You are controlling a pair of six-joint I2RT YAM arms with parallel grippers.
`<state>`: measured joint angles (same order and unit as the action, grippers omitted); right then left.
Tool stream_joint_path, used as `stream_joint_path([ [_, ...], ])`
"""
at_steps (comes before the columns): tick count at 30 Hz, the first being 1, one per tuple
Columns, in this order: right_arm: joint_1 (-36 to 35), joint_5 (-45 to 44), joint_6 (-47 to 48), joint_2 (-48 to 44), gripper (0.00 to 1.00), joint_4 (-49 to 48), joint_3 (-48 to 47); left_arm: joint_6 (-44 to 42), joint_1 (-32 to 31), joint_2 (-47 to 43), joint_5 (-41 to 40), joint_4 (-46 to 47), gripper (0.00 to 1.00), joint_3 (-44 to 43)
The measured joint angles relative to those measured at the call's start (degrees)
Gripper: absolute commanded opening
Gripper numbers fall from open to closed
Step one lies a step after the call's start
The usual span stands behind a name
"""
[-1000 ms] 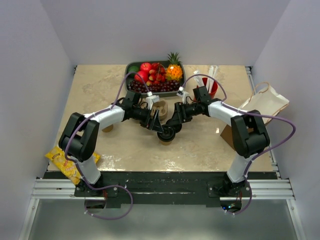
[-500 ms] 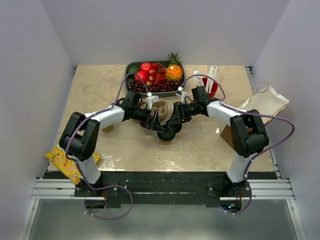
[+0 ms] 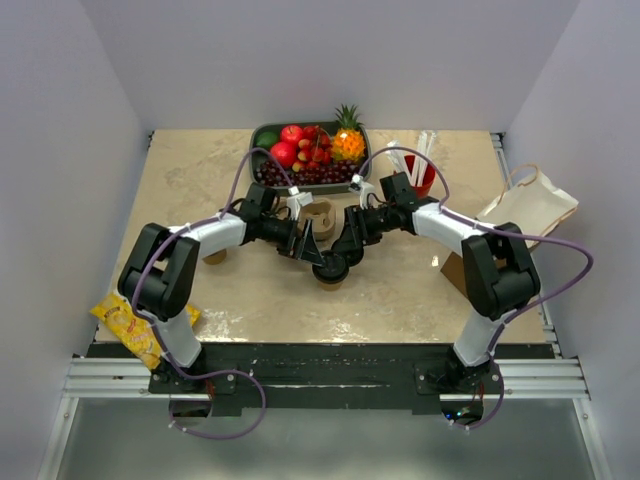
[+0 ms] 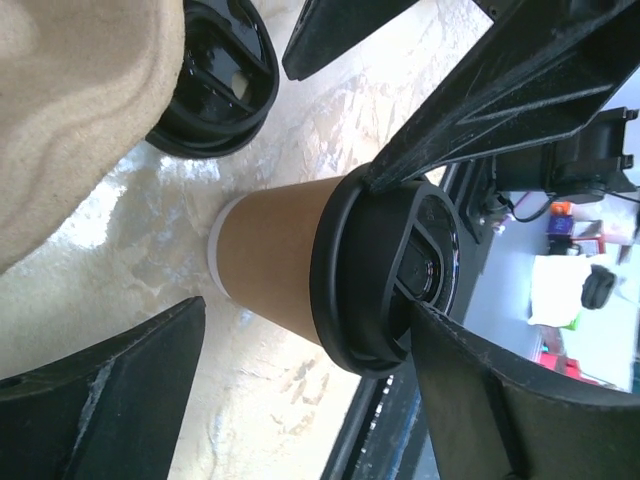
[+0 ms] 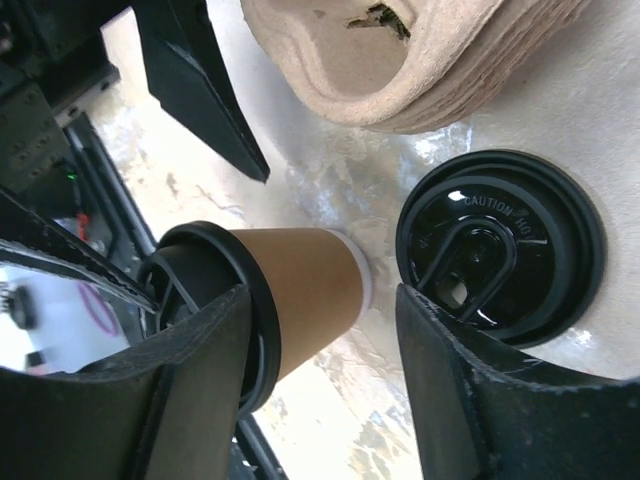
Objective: Pack the takeout coffee
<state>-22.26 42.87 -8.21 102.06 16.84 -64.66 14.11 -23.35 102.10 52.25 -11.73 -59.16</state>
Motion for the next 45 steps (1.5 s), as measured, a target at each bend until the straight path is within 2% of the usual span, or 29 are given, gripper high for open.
stream_joint_path([
  [6,0.0,-0.9,3.5,-1.6,0.74,4.9,-0.9,-0.3,-0.3,-1.9,-0.7,3.6,0.93,0.9],
  [15,0.3,-0.9,12.2,-4.2,0.76,12.2,-6.4,-7.9,-0.3,-3.3,-1.5,0.4,0.93,-2.3],
  [19,0.5,-0.9,22.7,-7.1,0.79,17.6,-6.4,-14.6,-0.3,-4.2,-2.5,-4.8,0.93,-5.5],
  [23,0.3,-1.8,37.9,-10.7,0.82,23.4,-4.7,-19.5,0.7,-8.3,-4.5,-8.8,0.93,-6.7],
  [27,-2.3,-4.3,50.1,-12.5,0.82,26.0,-1.6,-20.7,4.9,-13.4,-7.8,-11.4,0.93,-7.2],
  [30,-4.7,-5.2,54.0,-10.4,0.81,26.0,-0.8,-20.7,9.0,-15.6,-10.1,-12.5,0.93,-8.8],
  [35,-8.9,-6.0,56.0,-4.9,0.8,24.3,-0.8,-20.1,15.0,-16.8,-11.1,-14.0,0.93,-14.0],
  [40,-13.9,-6.4,54.5,-1.2,0.73,20.1,-1.2,-19.1,22.3,-17.8,-11.1,-14.7,0.93,-19.1],
  [45,-17.0,-6.3,50.5,6.8,0.69,15.8,-7.3,-19.1,28.8,-20.4,-10.9,-16.7,0.93,-20.9],
])
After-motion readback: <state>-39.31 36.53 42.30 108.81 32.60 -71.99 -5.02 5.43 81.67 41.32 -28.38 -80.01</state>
